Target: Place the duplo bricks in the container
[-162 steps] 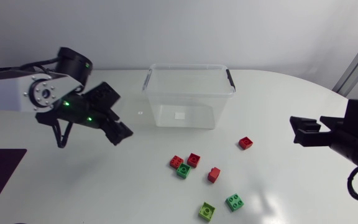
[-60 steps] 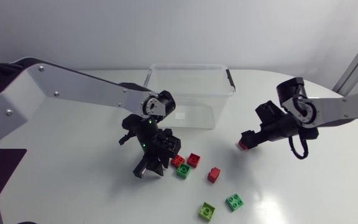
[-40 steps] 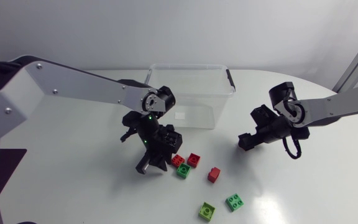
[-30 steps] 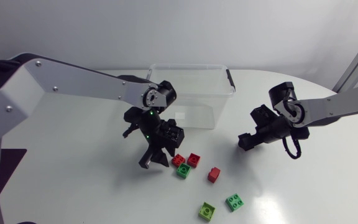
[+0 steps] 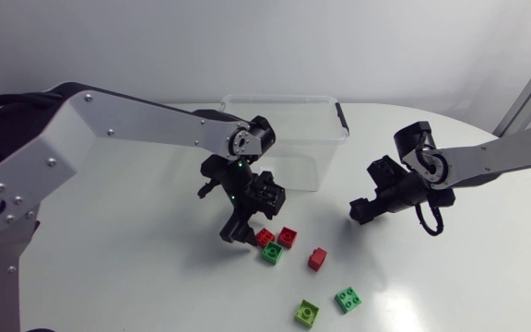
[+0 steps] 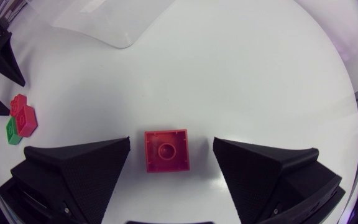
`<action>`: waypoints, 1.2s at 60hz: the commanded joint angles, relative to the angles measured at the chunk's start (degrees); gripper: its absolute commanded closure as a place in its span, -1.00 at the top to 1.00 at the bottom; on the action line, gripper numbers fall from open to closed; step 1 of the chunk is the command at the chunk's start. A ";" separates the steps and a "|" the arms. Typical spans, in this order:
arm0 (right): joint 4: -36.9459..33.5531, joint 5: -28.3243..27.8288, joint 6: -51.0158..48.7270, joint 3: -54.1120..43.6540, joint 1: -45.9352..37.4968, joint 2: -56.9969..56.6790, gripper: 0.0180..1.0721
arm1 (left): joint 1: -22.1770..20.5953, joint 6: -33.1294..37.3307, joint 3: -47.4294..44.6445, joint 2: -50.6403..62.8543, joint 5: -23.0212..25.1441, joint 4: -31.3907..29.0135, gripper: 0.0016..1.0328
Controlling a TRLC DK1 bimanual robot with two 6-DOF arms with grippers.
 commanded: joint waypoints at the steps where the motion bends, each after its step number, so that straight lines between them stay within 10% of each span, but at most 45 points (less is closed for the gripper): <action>1: 0.10 0.47 -1.09 -0.92 0.36 0.18 0.84 | -0.90 0.97 3.54 2.73 -0.83 -1.84 0.63; 14: -0.69 0.56 -1.35 -1.01 0.45 0.09 0.84 | -2.75 0.89 4.15 5.36 -3.38 -2.99 -0.48; 29: -0.95 2.76 -1.71 -0.75 1.68 0.44 0.82 | -2.48 1.33 3.18 5.54 -3.38 -7.56 -0.58; 42: -0.07 4.16 -1.00 -0.31 3.00 1.15 -0.32 | -0.81 1.15 -1.65 -1.84 -3.38 -7.91 -0.61; 72: -17.12 6.18 5.06 3.91 8.18 -18.36 -0.48 | 7.54 -11.59 17.60 -15.56 8.49 -10.72 -0.59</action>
